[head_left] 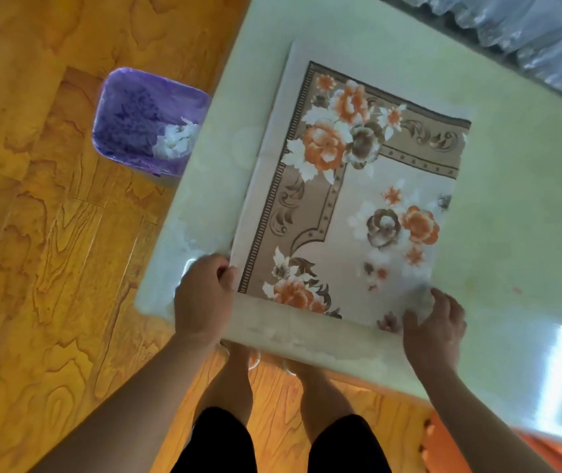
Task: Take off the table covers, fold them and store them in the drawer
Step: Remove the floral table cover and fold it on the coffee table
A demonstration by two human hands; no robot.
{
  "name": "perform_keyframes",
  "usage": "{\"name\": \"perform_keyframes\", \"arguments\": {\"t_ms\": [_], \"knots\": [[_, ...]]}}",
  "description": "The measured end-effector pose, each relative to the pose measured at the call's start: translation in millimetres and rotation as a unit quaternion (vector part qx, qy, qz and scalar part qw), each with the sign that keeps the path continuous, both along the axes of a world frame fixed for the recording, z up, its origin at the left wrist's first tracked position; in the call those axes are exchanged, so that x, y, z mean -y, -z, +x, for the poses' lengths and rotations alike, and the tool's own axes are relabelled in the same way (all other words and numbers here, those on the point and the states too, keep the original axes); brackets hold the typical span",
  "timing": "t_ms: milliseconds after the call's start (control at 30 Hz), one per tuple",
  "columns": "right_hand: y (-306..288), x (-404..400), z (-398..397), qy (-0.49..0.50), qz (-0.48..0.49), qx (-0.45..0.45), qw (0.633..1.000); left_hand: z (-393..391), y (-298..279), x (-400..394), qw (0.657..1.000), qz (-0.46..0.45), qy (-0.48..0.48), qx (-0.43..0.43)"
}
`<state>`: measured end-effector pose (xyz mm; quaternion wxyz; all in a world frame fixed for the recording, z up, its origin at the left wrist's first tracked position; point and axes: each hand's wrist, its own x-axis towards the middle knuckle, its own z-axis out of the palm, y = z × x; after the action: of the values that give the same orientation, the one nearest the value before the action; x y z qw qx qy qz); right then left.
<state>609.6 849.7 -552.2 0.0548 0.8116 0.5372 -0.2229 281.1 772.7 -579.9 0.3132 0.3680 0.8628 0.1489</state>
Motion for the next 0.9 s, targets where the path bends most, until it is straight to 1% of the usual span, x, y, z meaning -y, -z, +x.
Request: {"name": "perform_keyframes", "arguments": {"t_ms": [33,100,200,300,367,467,600,800,833,867,900], "knots": [[-1.5,3.8,7.7,0.046,-0.009,-0.016,0.999,0.3,-0.9,0.3,1.000,0.007,0.010,-0.013],[0.3,6.3,20.7,0.081,-0.015,-0.052,0.995,1.8,-4.9,-0.4,0.999,0.018,0.026,-0.033],[6.9,7.4,31.5,0.091,-0.009,-0.101,0.991,2.3,-7.7,-3.2,0.997,0.037,0.043,-0.055],[13.5,8.3,35.6,0.072,0.009,-0.126,0.989,3.0,-4.4,-7.5,0.996,0.024,0.049,-0.074],[18.4,8.9,36.9,0.058,0.019,-0.132,0.989,6.1,-3.2,-7.4,0.996,0.006,0.043,-0.081],[24.6,13.0,41.5,0.066,0.034,-0.146,0.986,11.6,-4.0,-6.4,0.996,-0.025,0.036,-0.080],[28.2,12.6,44.7,0.074,0.046,-0.170,0.982,13.7,-3.2,-6.3,0.997,-0.049,0.003,-0.064],[31.8,11.0,48.4,0.073,0.054,-0.161,0.983,21.9,-2.3,-3.5,0.997,-0.030,0.000,-0.068],[32.6,11.7,49.0,0.070,0.057,-0.156,0.984,24.2,-3.8,-1.8,0.997,-0.026,0.003,-0.076],[33.5,12.6,49.2,0.068,0.059,-0.150,0.985,26.4,-5.5,0.2,0.994,-0.017,0.020,-0.103],[34.4,13.2,48.8,0.067,0.062,-0.144,0.985,28.9,-6.9,1.7,0.986,0.001,0.063,-0.153]]}}
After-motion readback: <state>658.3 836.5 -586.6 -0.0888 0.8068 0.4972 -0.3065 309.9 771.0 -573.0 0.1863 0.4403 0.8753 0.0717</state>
